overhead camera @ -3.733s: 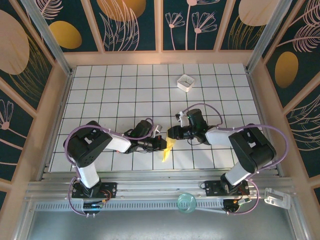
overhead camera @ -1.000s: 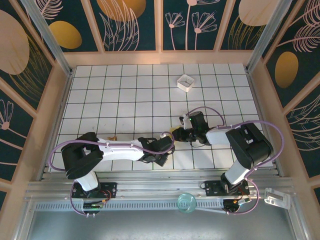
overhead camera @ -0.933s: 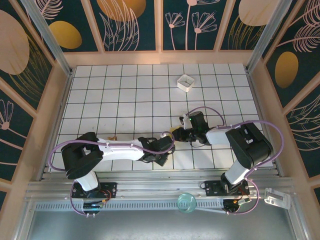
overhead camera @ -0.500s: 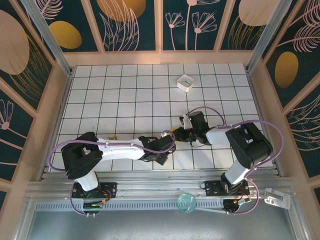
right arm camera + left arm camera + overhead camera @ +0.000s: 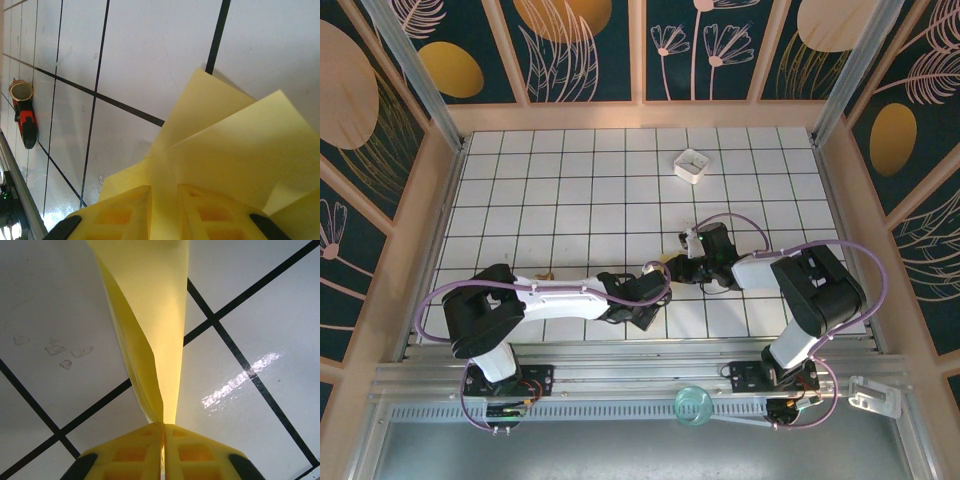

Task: Fold a paper plane with a square sheet of paper (pick it up from the middle)
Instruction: Perform the fifth fold on the wing at the bottom-center of the table.

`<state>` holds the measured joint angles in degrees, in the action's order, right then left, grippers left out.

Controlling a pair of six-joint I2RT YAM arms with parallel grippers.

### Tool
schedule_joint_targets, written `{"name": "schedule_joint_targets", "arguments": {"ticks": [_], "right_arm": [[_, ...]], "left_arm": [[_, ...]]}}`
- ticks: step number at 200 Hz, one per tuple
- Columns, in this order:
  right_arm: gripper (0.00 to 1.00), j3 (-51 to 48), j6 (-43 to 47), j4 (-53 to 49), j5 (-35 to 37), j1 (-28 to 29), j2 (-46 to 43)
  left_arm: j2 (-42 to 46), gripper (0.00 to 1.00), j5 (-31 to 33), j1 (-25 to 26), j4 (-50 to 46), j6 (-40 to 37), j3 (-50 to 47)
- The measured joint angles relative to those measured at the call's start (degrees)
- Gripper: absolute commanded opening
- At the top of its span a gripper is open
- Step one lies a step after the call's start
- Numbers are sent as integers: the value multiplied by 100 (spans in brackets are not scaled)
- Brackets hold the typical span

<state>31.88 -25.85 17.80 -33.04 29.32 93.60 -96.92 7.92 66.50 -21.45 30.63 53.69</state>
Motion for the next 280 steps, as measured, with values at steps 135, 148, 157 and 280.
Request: {"name": "schedule_joint_targets", "arguments": {"ticks": [135,148,157,280], "right_arm": [[21,0,44,-15,2,0,-7],[21,0,44,-15,2,0,-9],[21,0,44,-15,2,0,-11],[22,0,48,-37,-2,-2,-24]], "left_arm": [[315,41,-192,-87,262,92,-52],[457,40,-354,-234,442,131,-114],[505,39,-487,-354,568,155,-144],[181,12,-1497,-979,1373,260,-319]]}}
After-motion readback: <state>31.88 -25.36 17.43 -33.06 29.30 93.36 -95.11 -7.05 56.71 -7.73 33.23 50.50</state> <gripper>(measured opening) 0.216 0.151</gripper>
